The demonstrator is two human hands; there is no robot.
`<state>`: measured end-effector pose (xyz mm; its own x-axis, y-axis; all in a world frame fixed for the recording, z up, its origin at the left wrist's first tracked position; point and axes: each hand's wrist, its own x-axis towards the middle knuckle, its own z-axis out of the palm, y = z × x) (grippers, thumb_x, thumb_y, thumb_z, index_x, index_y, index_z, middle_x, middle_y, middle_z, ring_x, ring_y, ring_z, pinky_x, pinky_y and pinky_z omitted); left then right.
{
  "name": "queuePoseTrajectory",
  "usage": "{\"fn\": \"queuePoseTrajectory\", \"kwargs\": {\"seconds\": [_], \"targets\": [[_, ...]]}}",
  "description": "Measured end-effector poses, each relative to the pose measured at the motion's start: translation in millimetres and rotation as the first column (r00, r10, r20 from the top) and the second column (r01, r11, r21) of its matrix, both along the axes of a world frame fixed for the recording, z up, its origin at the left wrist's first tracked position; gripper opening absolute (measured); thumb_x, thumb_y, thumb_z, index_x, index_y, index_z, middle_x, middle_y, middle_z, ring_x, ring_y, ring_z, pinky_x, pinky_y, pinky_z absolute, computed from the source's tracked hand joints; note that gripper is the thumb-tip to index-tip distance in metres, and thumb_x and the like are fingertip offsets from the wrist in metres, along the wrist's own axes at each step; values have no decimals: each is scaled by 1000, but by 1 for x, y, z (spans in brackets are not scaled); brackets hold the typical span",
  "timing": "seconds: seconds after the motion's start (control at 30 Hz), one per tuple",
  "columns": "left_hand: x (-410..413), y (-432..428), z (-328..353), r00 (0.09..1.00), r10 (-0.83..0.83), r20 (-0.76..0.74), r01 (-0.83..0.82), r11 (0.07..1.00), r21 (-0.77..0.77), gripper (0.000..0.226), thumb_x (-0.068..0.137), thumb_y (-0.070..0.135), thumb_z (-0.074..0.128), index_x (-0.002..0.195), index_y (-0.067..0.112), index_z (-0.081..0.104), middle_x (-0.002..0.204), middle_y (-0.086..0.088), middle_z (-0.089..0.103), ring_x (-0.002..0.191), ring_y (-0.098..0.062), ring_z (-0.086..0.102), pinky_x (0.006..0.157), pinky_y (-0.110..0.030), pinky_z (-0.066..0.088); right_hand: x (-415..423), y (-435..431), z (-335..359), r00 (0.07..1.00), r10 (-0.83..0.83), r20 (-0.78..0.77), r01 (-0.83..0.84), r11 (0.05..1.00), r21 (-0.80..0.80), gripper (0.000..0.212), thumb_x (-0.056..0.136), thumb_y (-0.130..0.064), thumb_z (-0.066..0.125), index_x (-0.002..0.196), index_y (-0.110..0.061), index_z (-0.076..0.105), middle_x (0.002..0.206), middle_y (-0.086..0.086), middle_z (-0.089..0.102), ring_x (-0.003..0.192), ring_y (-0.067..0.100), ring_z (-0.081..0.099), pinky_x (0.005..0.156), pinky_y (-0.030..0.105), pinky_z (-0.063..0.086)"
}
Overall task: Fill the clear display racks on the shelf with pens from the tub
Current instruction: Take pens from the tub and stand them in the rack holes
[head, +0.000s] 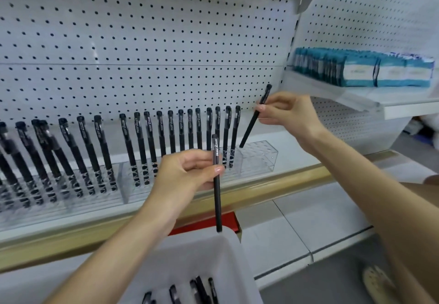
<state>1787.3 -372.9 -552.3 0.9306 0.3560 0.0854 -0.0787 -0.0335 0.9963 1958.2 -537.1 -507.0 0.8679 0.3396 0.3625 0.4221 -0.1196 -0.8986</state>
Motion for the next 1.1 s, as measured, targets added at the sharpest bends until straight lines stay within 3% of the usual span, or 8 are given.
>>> {"fn": "queuePoseTrajectory", "kwargs": {"seconds": [0.17,0.37,0.9,1.0,1.1], "targets": [[2,2,-1,1000,-17,10,17,1000,-21,18,79,5,71,85,23,69,80,8,74,77,-5,70,65,-19,57,10,6,-4,997,72,-28,-75,986,-149,10,79,-10,74,87,-5,69,84,10,73,74,14,71,73,25,58],[4,6,-5,1000,-8,-2,8,999,-40,15,78,8,72,87,20,71,81,6,74,78,-7,70,67,-23,58,23,15,-12,987,141,-76,-160,914,-374,21,79,-16,76,93,-2,71,87,10,74,78,11,69,76,23,57],[-2,11,-5,1000,4,-5,-4,1000,-15,18,79,6,71,80,24,71,79,8,74,77,-6,70,64,-20,57,23,8,-17,991,90,-98,-120,921,-370,30,79,-18,76,104,-3,69,101,11,72,87,16,70,78,26,58],[-3,10,-5,1000,3,-16,-3,1000,-25,16,78,6,72,86,20,71,80,6,74,78,-7,71,65,-20,58,12,0,-11,1000,15,4,-13,947,-322,23,82,-17,73,103,-8,70,98,10,72,86,20,68,73,23,58],[-4,6,-4,1000,5,-19,-6,999,-39,20,75,8,74,91,18,69,80,5,74,77,-8,71,66,-21,58,-8,-5,0,995,-33,91,53,974,-222,13,83,-17,72,94,-11,72,90,7,71,74,12,65,65,19,55]]}}
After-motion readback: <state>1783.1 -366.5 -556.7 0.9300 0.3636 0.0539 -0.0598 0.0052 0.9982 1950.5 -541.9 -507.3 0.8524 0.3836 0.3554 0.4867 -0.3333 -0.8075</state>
